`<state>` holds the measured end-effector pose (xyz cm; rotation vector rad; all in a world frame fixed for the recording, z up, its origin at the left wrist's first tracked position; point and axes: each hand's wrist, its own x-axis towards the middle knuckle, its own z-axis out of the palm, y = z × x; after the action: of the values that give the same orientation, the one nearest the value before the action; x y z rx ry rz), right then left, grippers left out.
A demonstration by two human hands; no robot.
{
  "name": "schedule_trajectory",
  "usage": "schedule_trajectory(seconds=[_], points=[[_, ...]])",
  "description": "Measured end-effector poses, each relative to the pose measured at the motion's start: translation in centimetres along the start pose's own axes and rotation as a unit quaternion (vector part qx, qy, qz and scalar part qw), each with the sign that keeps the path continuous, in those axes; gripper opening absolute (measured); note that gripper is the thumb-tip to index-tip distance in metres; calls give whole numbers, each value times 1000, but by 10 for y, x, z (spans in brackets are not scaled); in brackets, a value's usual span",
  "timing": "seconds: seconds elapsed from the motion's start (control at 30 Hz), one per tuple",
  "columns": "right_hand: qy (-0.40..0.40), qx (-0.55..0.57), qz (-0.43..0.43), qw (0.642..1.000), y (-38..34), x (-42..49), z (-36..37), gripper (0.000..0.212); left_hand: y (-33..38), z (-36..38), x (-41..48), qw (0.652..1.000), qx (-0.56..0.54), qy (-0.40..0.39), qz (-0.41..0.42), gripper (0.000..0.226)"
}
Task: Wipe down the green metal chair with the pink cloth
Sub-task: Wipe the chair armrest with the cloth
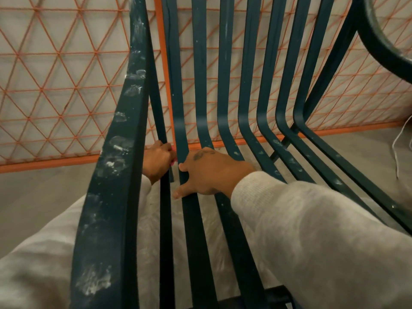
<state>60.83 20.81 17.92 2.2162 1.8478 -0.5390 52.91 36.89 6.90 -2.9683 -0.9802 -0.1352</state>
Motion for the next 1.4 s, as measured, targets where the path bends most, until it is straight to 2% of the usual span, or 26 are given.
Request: schedule_trajectory(seconds=[0.13, 0.17, 0.23, 0.3, 0.4, 0.5, 0.63, 0.73, 0.77, 0.87, 0.97, 1.03, 1.1, 1.17, 1.33, 1.4], points=[[-1, 9, -1, 1000, 1, -1, 0, 86, 8, -5, -10, 996, -76, 38, 2, 13], [-2, 9, -1, 1000, 2, -1, 0, 85, 7, -5, -10, 993, -98, 65, -18, 9], [-4, 6, -1, 1000, 1, 1, 0, 86, 7, -6, -12, 978, -169, 107, -62, 16], [-1, 3, 1, 1000, 2, 3, -1, 87, 11, -14, -10, 963, -224, 81, -126, 21], [-3, 8, 1, 1000, 2, 4, -1, 88, 11, -25, -3, 953, -215, 30, -209, 17], [-3, 10, 0, 1000, 2, 4, -1, 88, 6, -26, 3, 951, -192, 44, -240, 11], [0, 9, 2, 1000, 1, 5, -2, 87, 18, -23, -1, 964, -215, 19, -158, 18], [-2, 8, -1, 1000, 2, 5, -3, 87, 13, -15, -3, 966, -223, -3, -133, 17], [-5, 6, -2, 1000, 2, 5, -3, 88, 13, -16, -6, 963, -227, -8, -148, 18], [-10, 1, -4, 1000, 1, 3, -4, 88, 13, -25, -7, 923, -306, 10, -234, 24], [-8, 3, -1, 1000, 1, 2, -6, 87, 13, -34, -1, 912, -288, 23, -291, 21], [-11, 5, 0, 1000, 1, 1, -6, 88, 12, -34, -1, 902, -296, 67, -308, 15], [-13, 11, -2, 1000, 1, 0, -5, 87, 11, -31, -3, 918, -250, 58, -304, 31], [-11, 15, -4, 1000, 1, 0, -5, 86, 9, -28, -3, 929, -226, 43, -289, 35], [-4, 20, -2, 1000, 1, 0, -6, 86, 10, -19, -3, 981, -134, 28, -136, 30], [-6, 20, -2, 1000, 1, 1, -5, 86, 9, -14, -7, 992, -99, 30, -73, 24]])
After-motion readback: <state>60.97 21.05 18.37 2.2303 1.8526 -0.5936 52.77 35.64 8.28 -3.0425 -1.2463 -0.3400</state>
